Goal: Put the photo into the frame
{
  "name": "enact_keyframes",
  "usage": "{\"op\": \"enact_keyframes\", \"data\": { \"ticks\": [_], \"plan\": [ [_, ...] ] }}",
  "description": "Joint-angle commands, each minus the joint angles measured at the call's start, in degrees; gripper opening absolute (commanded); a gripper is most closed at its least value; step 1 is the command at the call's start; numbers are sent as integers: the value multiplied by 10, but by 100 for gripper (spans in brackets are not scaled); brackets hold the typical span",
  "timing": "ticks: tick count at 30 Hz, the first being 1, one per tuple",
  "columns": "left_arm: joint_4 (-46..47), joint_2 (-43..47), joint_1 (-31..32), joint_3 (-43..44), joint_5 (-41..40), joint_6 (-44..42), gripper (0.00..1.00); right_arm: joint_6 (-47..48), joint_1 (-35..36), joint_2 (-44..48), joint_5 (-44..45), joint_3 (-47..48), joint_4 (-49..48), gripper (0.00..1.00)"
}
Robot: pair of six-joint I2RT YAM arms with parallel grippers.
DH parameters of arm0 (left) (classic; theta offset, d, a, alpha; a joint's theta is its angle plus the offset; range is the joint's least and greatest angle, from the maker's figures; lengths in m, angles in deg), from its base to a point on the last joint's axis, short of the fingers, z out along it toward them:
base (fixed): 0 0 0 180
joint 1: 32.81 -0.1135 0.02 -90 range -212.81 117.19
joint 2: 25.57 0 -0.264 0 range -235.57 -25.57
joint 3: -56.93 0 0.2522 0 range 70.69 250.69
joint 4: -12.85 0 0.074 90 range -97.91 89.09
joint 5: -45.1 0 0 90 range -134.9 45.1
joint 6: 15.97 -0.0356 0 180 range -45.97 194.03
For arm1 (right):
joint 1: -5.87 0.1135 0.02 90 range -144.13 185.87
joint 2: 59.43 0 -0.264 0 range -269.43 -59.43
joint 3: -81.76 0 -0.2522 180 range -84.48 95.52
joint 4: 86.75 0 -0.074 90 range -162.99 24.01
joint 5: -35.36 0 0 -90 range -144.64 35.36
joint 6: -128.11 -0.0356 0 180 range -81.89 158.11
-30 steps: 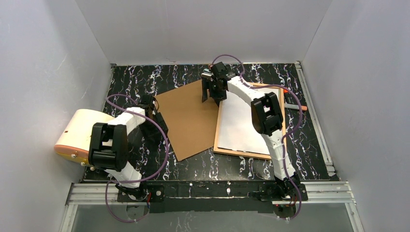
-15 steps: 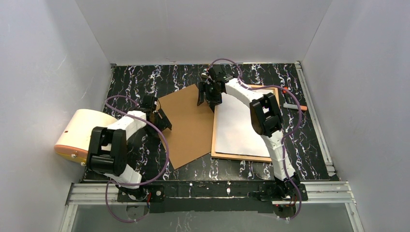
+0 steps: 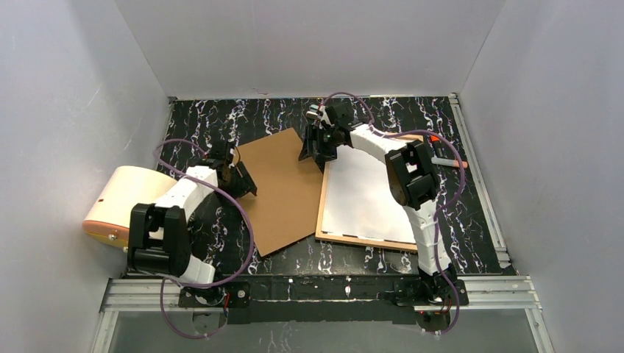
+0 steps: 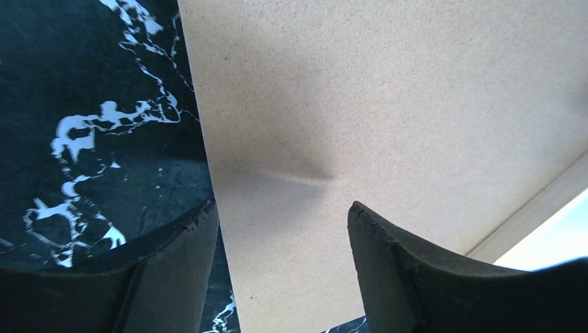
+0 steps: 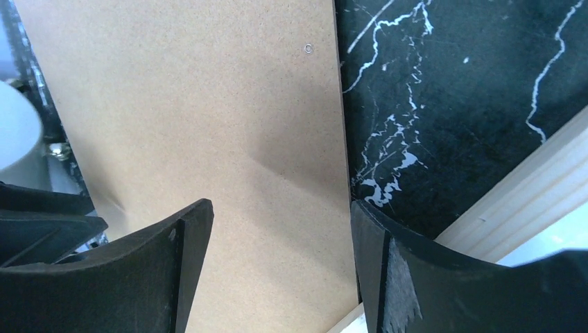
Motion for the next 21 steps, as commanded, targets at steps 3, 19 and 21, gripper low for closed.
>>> {"op": "enact_keyframes", "data": {
  "ticks": [3,19,21],
  "plan": [
    [54,68,7,86,46,-16,64,-84,37,13,-228,-77,-64,78],
    [63,159,7,112,-4,-77,64,-224,32,50,-300,-202,-413,79],
    [69,165,7,105,-6,-76,64,-244,32,47,-301,-209,-447,79]
  ]
}}
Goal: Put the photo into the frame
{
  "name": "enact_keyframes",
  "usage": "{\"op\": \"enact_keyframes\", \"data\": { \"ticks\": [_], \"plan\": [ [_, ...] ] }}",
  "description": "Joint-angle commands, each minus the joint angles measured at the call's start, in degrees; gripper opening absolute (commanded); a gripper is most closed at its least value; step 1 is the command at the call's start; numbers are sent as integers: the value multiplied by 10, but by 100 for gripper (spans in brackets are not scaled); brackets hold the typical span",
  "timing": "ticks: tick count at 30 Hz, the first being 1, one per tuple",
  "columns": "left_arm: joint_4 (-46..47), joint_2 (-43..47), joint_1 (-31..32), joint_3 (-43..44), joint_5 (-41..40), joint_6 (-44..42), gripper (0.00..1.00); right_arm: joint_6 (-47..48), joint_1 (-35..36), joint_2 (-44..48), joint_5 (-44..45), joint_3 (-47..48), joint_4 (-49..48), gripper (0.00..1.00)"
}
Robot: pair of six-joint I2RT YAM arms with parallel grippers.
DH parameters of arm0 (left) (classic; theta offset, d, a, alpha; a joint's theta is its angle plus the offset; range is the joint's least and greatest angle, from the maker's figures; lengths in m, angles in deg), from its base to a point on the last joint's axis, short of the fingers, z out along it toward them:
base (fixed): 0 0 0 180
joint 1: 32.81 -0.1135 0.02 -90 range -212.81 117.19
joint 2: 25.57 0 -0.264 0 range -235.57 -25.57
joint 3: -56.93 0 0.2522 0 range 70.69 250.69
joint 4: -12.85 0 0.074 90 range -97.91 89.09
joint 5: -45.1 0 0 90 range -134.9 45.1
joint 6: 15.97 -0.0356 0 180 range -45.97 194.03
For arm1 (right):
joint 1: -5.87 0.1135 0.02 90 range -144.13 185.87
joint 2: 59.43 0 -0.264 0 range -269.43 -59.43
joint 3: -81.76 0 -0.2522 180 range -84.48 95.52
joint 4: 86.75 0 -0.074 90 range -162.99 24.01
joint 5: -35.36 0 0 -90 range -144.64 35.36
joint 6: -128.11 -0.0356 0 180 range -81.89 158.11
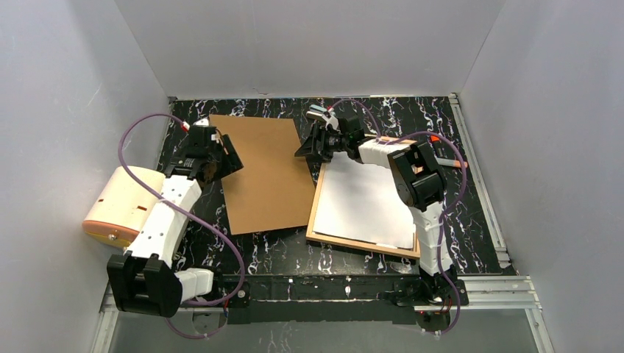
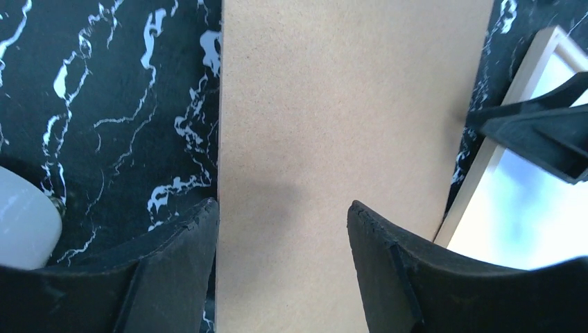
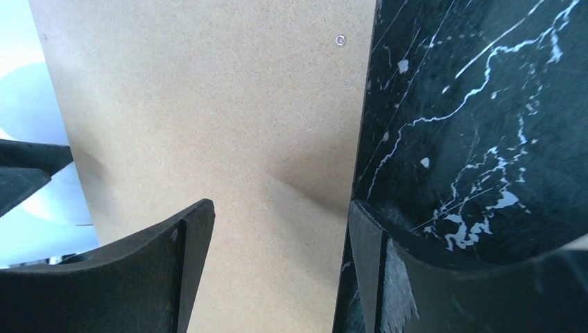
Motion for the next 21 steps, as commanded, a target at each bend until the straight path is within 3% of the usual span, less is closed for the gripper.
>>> {"op": "enact_keyframes", "data": {
  "ticks": [1,21],
  "plan": [
    [101,17,14,11,76,12,64,-97,54,-1,-155,-18,-89,79],
    [93,-41,15,5,20,-46,65,-114,69,-57,-103,32,-61,79]
  ]
}}
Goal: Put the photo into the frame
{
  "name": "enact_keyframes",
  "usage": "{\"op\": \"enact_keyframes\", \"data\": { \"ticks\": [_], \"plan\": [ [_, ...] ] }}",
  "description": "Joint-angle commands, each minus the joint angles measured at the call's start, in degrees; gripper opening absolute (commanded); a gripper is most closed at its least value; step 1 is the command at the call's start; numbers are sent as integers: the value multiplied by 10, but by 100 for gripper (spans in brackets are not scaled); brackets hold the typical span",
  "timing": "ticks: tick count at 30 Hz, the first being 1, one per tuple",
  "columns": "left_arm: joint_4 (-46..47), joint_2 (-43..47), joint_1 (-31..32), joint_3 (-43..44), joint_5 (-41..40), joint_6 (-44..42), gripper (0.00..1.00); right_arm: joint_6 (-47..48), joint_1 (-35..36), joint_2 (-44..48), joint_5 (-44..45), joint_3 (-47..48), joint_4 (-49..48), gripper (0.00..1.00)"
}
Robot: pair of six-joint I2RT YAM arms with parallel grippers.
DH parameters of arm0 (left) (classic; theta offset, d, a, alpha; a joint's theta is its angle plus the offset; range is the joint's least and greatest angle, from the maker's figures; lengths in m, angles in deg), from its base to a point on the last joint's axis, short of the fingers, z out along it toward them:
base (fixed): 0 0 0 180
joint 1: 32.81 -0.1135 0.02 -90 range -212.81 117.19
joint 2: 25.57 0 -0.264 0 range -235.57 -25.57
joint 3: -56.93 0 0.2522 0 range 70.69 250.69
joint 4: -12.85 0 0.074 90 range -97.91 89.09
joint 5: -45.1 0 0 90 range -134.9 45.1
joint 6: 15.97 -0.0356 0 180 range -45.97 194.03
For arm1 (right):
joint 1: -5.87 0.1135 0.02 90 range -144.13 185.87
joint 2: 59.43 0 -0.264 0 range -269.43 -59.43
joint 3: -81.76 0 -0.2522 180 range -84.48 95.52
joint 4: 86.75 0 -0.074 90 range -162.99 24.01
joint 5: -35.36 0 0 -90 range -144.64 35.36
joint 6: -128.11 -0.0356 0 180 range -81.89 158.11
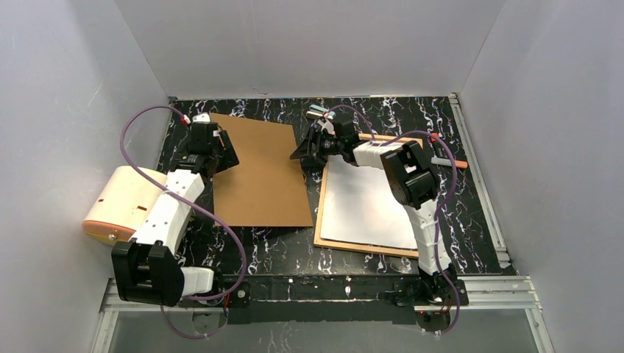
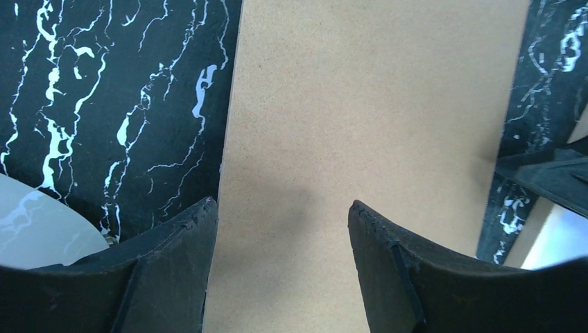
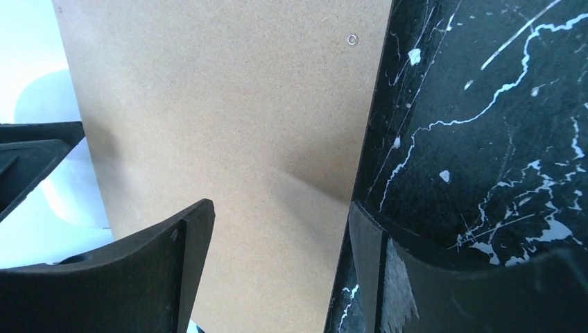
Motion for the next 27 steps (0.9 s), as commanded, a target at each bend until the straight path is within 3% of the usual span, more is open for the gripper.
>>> {"op": "enact_keyframes", "data": {
  "ticks": [1,27],
  "plan": [
    [26,-20,19,7,89,8,65,-37,57,-15,-79,23,-16,79],
    [4,-28,19,36,107,5,64,1,54,83,-22,104,135,78]
  ]
}}
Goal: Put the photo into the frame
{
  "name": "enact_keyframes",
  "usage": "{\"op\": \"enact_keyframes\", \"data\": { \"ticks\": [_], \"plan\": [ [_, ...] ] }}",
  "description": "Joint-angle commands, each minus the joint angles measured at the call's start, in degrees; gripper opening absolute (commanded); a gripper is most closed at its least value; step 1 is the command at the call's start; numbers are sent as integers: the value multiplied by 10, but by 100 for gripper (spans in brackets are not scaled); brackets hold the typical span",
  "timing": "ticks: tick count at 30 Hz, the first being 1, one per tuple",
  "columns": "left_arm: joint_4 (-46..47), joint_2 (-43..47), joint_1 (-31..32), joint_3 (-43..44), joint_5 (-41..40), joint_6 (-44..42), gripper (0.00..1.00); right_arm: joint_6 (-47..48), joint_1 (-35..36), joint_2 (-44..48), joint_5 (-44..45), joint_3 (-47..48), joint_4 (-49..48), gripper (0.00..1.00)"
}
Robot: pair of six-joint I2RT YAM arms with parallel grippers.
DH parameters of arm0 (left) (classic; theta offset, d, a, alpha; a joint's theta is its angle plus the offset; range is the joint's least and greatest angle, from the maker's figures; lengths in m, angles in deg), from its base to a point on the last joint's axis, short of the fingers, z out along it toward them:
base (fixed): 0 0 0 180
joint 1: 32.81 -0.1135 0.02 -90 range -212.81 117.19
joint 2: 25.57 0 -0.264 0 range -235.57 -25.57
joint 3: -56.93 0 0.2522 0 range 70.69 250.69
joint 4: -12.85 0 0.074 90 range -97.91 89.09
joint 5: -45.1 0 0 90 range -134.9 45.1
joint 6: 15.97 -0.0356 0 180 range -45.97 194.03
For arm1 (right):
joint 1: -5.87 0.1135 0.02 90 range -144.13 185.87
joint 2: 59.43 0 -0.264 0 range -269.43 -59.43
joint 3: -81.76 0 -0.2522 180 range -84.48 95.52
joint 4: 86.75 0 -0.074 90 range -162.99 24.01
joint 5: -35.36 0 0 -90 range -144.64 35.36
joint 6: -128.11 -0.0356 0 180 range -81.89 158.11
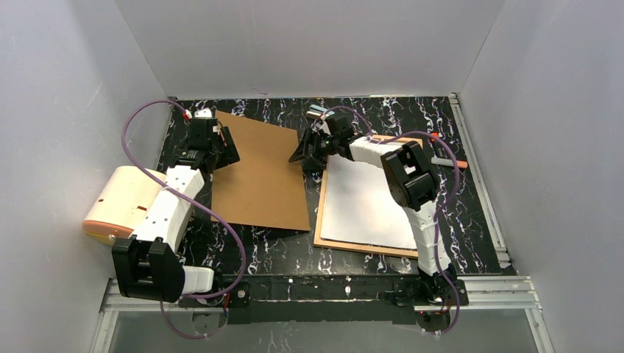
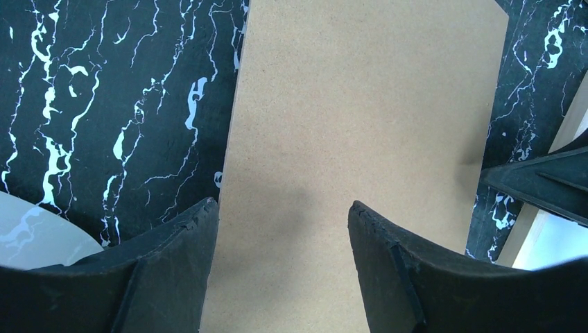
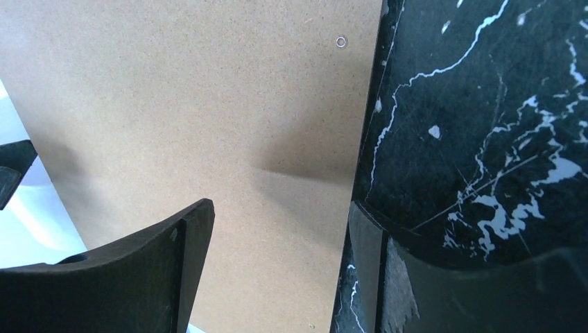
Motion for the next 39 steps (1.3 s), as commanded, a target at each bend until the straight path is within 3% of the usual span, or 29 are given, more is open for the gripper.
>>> {"op": "enact_keyframes", "data": {
  "ticks": [1,11,24,31,36,39],
  "plan": [
    [10,-5,20,11,97,28,64,-18,38,78,-69,49,-34,78],
    [10,-3,20,9,109,36,64,0,24,116,-36,55,14,78],
    [90,-34,25,-69,245,87,63,17,-6,170,34,-11,104,76],
    [139,-67,36,-112,280,116,62,36,-14,180,77,-41,157,75],
    [159,-89,38,-136,281,119,61,50,-23,188,102,-74,175,72],
    [162,-103,38,-143,274,116,60,54,-30,189,112,-84,182,64]
  ]
}}
